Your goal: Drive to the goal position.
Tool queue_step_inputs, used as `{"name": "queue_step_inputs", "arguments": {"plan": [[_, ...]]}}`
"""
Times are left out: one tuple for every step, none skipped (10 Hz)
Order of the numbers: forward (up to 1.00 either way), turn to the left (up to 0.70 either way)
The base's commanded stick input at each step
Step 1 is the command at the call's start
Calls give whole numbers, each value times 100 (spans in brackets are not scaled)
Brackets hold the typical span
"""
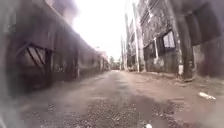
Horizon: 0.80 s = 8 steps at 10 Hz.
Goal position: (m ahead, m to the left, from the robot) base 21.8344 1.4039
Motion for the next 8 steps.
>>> {"name": "queue_step_inputs", "arguments": {"plan": [[100, 0], [100, 0], [100, 0], [100, 0], [100, -15], [100, -4], [100, 0], [100, 0]]}}
